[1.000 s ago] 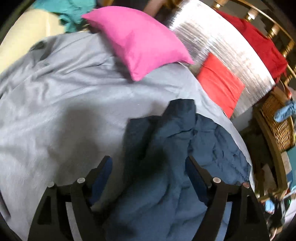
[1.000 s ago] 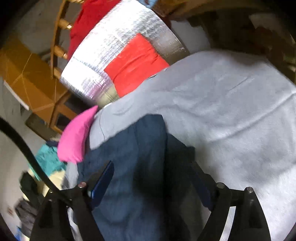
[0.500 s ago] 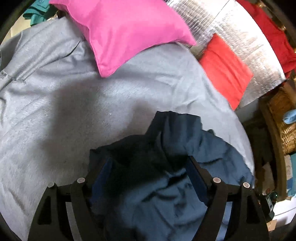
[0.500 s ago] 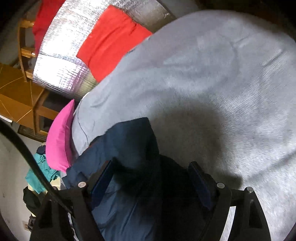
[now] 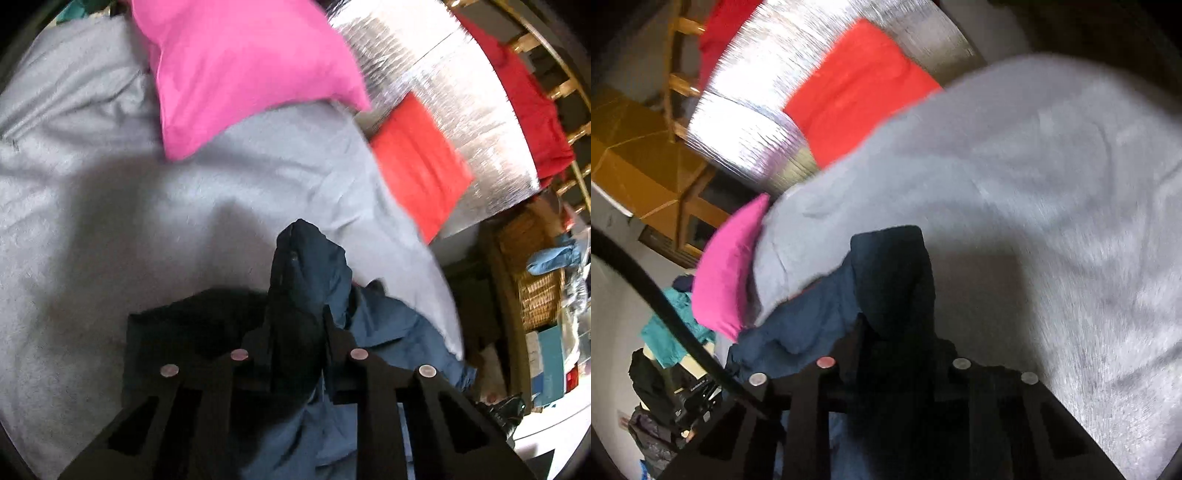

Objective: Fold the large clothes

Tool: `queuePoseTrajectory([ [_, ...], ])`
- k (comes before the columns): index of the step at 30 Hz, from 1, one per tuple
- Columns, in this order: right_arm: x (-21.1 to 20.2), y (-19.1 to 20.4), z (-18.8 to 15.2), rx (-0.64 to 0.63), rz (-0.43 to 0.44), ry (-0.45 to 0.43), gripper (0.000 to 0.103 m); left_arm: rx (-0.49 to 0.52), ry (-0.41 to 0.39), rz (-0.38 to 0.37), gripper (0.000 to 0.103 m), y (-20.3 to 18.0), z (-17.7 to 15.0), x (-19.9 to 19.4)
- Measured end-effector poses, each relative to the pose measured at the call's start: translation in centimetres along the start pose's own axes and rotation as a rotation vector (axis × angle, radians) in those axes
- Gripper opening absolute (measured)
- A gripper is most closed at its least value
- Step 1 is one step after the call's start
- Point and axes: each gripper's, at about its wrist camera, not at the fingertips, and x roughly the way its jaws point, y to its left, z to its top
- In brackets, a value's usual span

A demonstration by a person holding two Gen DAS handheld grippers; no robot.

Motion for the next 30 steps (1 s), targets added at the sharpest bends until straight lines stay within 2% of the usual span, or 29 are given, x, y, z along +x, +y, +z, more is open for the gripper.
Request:
queuePoseTrajectory([
  [2, 0.3, -0.3, -0.1, 0.002, -0.034, -0.012, 0.027, -0.002, -0.015, 0.047, 0.022, 0.3, 0.1, 0.0],
  [4, 1.4, -1.4, -0.6, 0.030, -0.074, 0.014, 0.031, -0.029, 0.043, 0.115, 0.025, 1.5, -0.3, 1.6],
  [5, 1.9, -2.0, -0.8, 0.057, -0.075, 0.032, 0.039, -0.043, 0.064, 0.128, 0.028, 1.9, -0.5, 2.2],
  [6, 1.8, -2.3, -0.9, 0.076, -0.076, 0.037, 0.043, -0.049, 0.062, 0.127, 0.028, 2.0, -0.6, 2.2],
  [7, 1.3, -2.4, -0.8, 0.094, -0.091, 0.039, 0.058, -0.044, 0.057, 0.133, 0.028, 1.8, -0.5, 1.8],
  [8, 0.8, -2.4, -0.8, 0.102, -0.101, 0.038, 0.067, -0.034, 0.051, 0.148, 0.033, 1.4, -0.5, 1.3],
  [9, 0.1, -2.2, -0.8, 0.104, -0.102, 0.027, 0.067, -0.030, 0.045, 0.163, 0.044, 1.1, -0.5, 0.9],
  [11, -1.9, -1.4, -1.0, 0.075, -0.104, -0.027, 0.068, -0.022, -0.005, 0.192, 0.055, 0.3, -0.6, -1.1],
  [15, -6.2, 0.0, -2.5, -0.003, -0.131, -0.086, 0.068, 0.025, -0.101, 0.212, 0.070, -0.9, -1.9, -5.7],
  [18, -8.2, 0.1, -3.8, -0.025, -0.117, -0.077, 0.068, 0.102, -0.136, 0.271, 0.075, -1.5, -4.3, -9.1],
  [22, -10.0, -0.3, -6.8, -0.002, -0.059, -0.052, 0.068, 0.177, -0.120, 0.321, 0.075, 0.1, -7.8, -11.9],
  [24, -10.7, -0.3, -8.2, 0.002, -0.035, -0.031, 0.068, 0.158, -0.097, 0.342, 0.075, 1.3, -9.0, -12.1],
  [27, -12.0, -0.5, -10.1, 0.015, -0.030, -0.025, 0.068, 0.079, -0.086, 0.297, 0.075, 4.0, -11.6, -14.5],
  [30, -13.3, -1.2, -11.9, 0.059, 0.021, -0.024, 0.070, 0.018, -0.080, 0.251, 0.075, 5.6, -13.8, -15.7],
])
